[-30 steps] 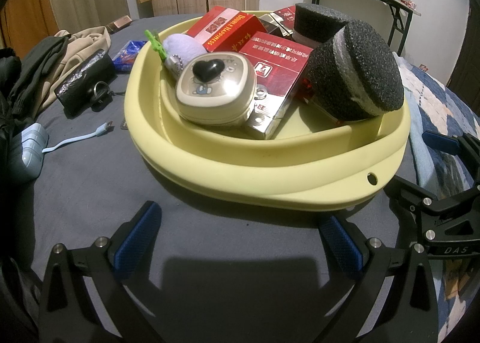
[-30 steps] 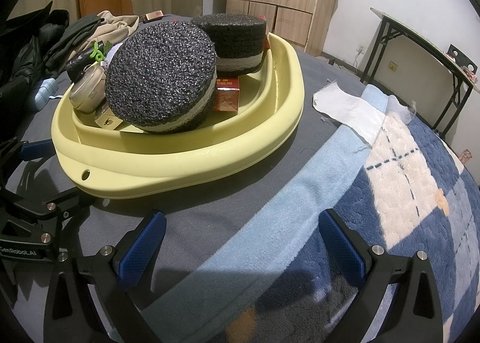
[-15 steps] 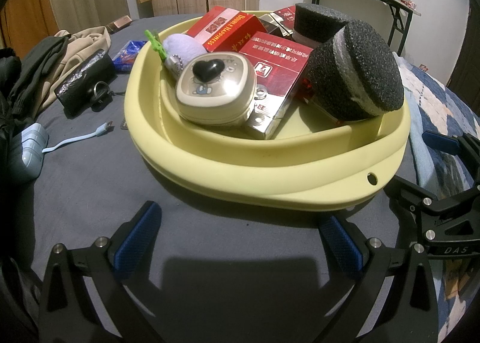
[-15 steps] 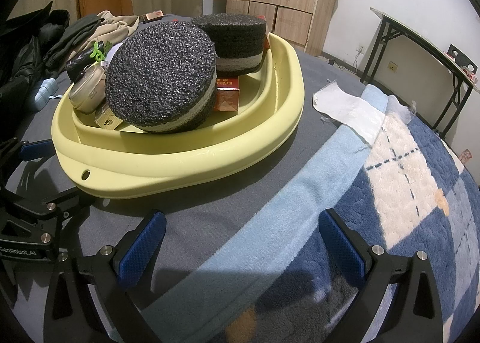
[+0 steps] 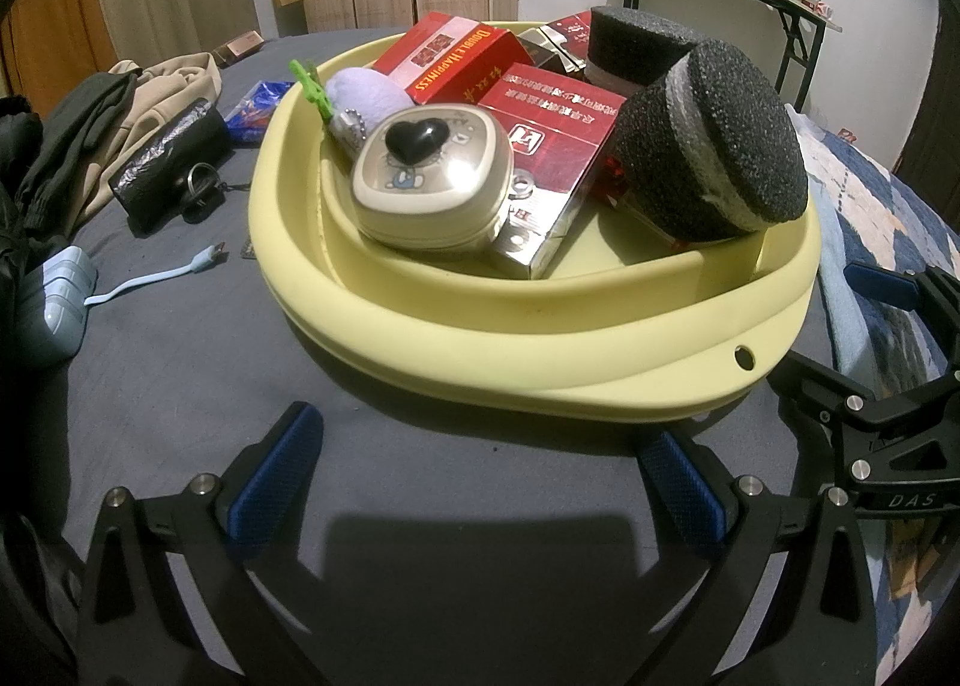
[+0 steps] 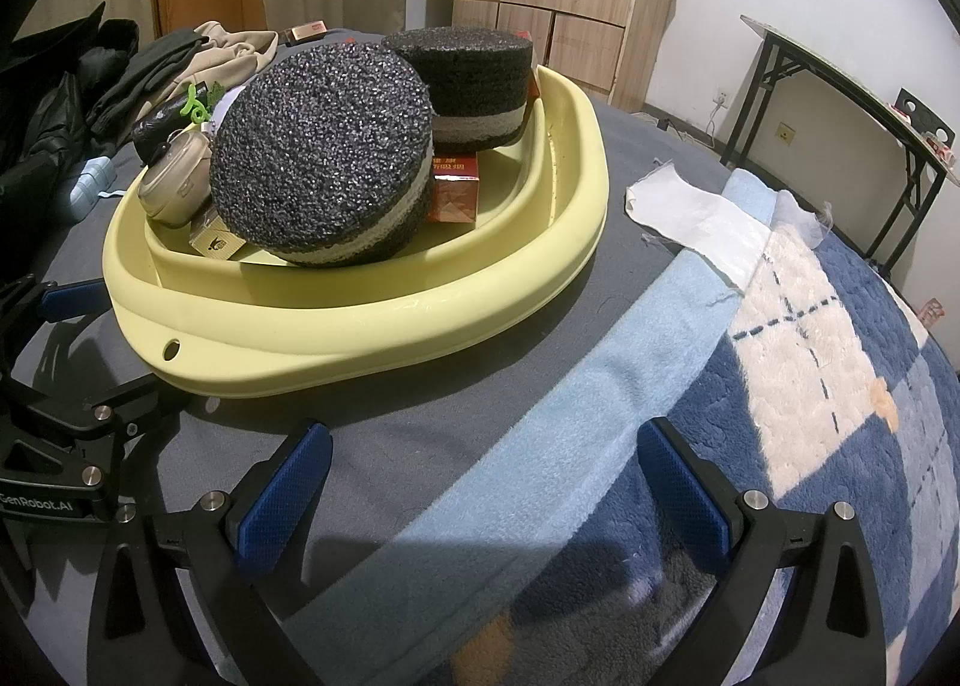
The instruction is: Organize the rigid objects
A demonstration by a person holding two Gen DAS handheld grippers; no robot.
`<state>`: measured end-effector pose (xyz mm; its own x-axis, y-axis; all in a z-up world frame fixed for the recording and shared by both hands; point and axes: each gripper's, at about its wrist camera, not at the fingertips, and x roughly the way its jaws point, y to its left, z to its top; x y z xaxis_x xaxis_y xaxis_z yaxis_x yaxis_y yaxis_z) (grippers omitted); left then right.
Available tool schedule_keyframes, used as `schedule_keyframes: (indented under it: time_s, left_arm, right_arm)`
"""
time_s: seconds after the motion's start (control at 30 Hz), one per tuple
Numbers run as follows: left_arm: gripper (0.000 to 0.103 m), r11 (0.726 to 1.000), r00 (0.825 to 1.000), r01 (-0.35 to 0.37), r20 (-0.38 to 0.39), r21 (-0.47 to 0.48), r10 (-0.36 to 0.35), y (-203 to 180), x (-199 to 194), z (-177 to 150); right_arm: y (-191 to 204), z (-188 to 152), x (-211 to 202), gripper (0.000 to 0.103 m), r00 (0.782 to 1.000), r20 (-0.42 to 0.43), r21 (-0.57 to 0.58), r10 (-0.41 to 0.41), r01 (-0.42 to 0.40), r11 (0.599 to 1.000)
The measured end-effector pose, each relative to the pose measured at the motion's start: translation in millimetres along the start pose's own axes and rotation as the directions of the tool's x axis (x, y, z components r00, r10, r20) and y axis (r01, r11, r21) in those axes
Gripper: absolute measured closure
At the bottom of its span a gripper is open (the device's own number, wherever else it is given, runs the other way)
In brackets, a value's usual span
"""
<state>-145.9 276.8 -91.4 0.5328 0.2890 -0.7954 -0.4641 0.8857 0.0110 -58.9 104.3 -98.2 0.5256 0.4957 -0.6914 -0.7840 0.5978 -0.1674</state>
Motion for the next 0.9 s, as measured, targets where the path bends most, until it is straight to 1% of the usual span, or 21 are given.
schedule_keyframes:
  time_s: [0.9]
  left_arm:
    - [0.0,1.0,1.0,-0.004,0.0,0.0,0.004,-1.6,-1.3,-0.8]
  right_arm:
    - [-0.7,0.1,0.1,0.0,1.0,0.0,0.0,0.0,0.0,1.0]
